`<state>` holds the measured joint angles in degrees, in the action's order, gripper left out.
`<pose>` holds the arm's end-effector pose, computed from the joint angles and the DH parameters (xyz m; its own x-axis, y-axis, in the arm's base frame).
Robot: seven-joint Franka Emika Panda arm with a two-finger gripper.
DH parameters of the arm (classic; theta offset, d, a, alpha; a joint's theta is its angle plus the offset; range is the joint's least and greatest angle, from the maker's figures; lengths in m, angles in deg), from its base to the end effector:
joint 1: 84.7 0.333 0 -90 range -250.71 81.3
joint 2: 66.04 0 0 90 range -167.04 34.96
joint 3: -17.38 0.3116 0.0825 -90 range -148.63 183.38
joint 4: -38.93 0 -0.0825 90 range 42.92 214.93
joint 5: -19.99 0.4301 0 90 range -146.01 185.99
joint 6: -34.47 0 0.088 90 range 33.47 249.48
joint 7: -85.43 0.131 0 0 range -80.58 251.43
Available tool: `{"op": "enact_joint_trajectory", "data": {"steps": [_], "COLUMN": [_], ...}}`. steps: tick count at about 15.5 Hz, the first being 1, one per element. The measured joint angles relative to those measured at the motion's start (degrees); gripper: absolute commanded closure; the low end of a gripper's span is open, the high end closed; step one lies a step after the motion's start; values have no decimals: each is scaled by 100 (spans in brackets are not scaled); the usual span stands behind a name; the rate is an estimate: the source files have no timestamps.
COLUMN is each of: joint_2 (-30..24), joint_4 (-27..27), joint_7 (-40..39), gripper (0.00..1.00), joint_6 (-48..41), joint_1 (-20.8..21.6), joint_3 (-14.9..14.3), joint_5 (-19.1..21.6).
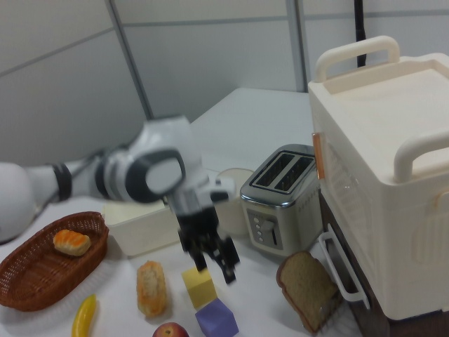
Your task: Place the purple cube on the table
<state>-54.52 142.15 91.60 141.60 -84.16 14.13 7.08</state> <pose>0.6374 -0.0511 0.3780 0.9895 -0.0864 -0.1158 -0.0582 -0.9720 0.2277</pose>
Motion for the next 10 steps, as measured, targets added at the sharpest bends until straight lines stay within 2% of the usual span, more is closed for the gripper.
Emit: {"op": "enact_joint_trajectory", "data": {"steps": [2,4,10], "joint_2": [-155,-259,-466], "joint_4": [-559,-953,-1284], "joint_7": [0,0,0], "gripper": [0,0,0], "joint_6": [-616,-930,-1218], "joint_1": [0,-1,-32], "joint_3": [0,-8,-97], "joint_5": [316,443,523]}}
